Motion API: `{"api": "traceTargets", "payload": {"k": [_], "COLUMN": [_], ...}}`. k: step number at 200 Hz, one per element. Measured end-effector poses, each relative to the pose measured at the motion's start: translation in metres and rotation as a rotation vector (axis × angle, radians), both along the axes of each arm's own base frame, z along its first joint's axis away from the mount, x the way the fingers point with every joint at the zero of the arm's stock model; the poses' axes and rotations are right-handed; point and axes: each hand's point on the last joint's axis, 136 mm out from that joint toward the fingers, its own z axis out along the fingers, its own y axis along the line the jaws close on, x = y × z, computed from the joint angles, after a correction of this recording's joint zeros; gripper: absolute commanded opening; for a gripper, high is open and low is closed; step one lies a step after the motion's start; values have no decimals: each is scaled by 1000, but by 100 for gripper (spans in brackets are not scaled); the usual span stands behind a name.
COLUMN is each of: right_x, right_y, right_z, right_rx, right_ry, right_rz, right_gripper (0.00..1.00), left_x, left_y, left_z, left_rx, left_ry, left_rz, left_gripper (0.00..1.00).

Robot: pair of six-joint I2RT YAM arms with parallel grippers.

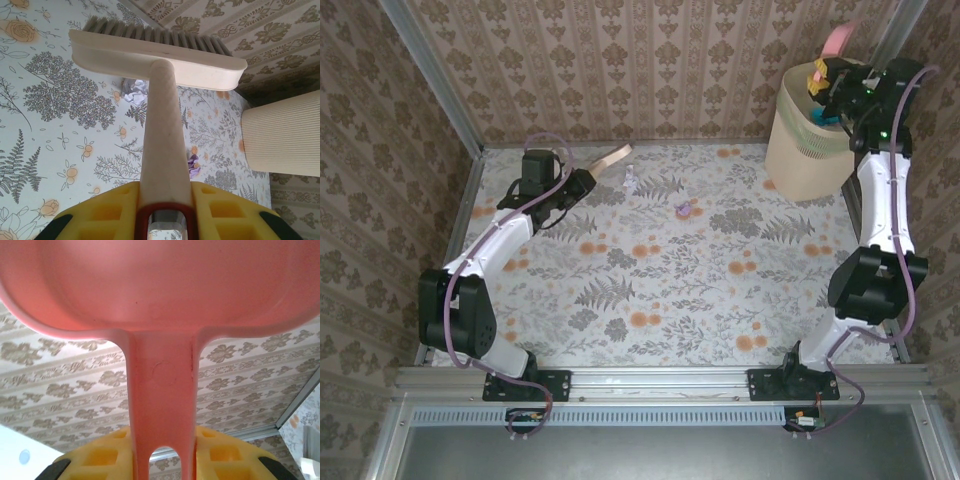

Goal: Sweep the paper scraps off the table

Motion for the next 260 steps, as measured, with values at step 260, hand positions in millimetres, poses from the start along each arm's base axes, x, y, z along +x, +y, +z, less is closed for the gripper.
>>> {"api": "traceTargets", "payload": {"k": [260], "right_x": [-248], "right_y": [184], "right_z": [-332], "right_rx": [-1486], "right_ry": [668], "right_rz": [949], "right_gripper": [0], "left_x": [-10], "left_y": [-84], "left_z": [15], "left_rx": [125], "left_ry": [-29], "left_rz": [-268], "left_gripper": [0]}}
